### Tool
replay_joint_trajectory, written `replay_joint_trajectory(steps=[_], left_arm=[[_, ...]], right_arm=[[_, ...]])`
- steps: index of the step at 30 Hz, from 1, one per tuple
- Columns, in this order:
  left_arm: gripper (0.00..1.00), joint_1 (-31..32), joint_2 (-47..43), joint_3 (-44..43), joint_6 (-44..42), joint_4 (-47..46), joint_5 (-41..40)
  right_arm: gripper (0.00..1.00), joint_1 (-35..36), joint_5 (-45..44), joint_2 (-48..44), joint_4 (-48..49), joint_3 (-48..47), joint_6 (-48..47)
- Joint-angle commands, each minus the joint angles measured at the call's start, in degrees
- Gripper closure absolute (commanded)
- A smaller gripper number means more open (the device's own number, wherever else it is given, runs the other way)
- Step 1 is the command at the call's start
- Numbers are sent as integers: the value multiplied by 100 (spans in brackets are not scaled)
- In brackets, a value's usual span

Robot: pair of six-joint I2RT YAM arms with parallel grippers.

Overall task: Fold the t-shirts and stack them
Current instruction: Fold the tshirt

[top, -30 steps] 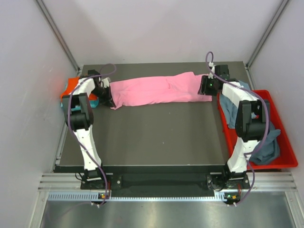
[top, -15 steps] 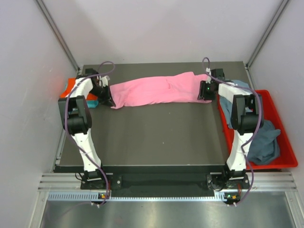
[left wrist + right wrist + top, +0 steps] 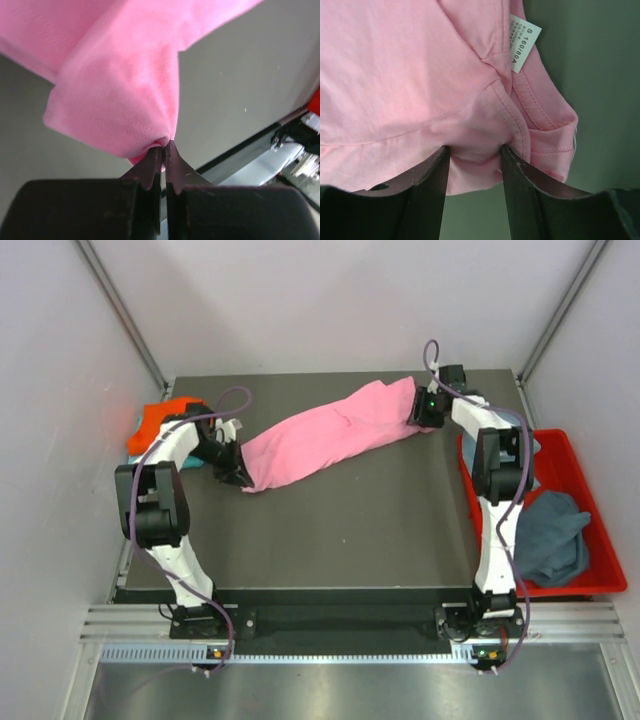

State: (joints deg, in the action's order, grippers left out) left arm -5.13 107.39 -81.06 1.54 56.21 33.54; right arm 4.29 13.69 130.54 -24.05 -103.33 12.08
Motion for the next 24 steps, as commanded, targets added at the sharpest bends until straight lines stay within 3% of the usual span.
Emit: replay_joint_trajectory(steps=[1,7,17,24], left_arm=[[100,424,-604,213,-101,110,109],[100,1311,-1219,696,-382,180,39],[100,1892,-1546,1268,-409,137,135],[100,3348,-1046,811,-497,154,153]], right_arm=[[54,19,352,400,243,-653,269],[54,36,547,946,401,-1329,576],[53,247,617,1536,691,-2182,875],[53,432,617,1887,928,-2657,1025]])
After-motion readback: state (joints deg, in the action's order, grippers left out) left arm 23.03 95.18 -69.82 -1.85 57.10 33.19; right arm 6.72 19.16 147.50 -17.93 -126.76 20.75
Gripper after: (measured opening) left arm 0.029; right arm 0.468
